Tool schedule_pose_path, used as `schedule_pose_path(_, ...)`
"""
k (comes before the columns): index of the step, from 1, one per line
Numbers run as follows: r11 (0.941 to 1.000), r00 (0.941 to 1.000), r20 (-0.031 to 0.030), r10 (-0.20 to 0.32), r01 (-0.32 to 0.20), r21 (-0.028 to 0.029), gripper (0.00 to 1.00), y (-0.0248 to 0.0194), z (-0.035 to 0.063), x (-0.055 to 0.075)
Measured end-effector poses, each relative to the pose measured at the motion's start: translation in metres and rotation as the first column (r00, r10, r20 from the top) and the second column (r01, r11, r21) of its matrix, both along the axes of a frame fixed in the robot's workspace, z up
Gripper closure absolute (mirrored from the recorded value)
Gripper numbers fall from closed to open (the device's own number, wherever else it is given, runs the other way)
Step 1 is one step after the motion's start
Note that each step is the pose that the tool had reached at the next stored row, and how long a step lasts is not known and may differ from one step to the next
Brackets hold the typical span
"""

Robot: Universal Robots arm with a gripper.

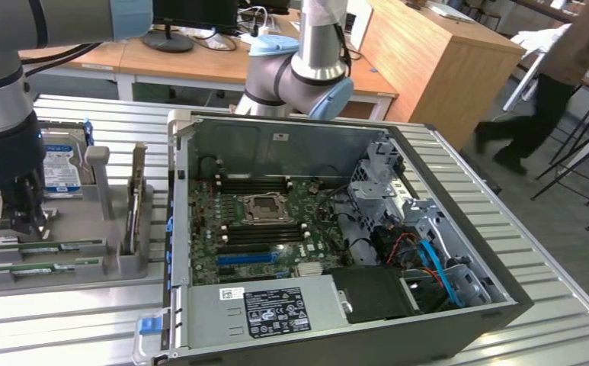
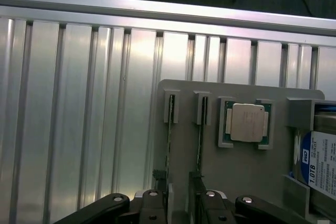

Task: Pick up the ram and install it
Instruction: 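Pick up the ram and move it above insertion slot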

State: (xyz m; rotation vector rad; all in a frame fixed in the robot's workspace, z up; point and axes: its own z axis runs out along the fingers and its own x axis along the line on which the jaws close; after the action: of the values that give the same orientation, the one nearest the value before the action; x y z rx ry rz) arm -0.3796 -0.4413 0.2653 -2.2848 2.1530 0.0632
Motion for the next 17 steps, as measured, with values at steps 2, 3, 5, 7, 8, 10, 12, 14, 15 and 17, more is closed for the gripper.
schedule_pose_path(2, 1.0000, 1.0000, -0.0002, 0.000, 0.000, -0.0001, 0.69, -0.0002, -0.0018, 0.000)
schedule_pose_path(3, 1.0000, 1.0000, -0.0002, 0.000, 0.000, -0.0002, 0.69, -0.0002, -0.0028, 0.000)
schedule_pose_path(5, 1.0000, 1.0000, -0.0001, 0.000, 0.000, -0.0001, 0.69, -0.0003, -0.0051, 0.000)
schedule_pose_path(7, 1.0000, 1.0000, -0.0002, 0.000, 0.000, -0.0001, 0.69, -0.0004, -0.0072, 0.000)
schedule_pose_path(8, 1.0000, 1.0000, -0.0002, 0.000, 0.000, -0.0001, 0.69, -0.0004, -0.0082, 0.000)
schedule_pose_path(10, 1.0000, 1.0000, -0.0003, 0.000, 0.000, -0.0002, 0.69, -0.0004, -0.0088, 0.000)
schedule_pose_path(12, 1.0000, 1.0000, -0.0003, 0.000, 0.000, 0.0006, 0.69, -0.0004, -0.0089, 0.000)
schedule_pose_path(14, 1.0000, 1.0000, 0.0000, 0.000, 0.000, 0.0013, 0.69, -0.0004, -0.0096, 0.000)
schedule_pose_path(15, 1.0000, 1.0000, 0.0000, 0.000, 0.000, 0.0014, 0.69, -0.0004, -0.0103, 0.000)
schedule_pose_path(17, 1.0000, 1.0000, -0.0002, 0.000, 0.000, 0.0012, 0.69, -0.0004, -0.0116, 0.000)
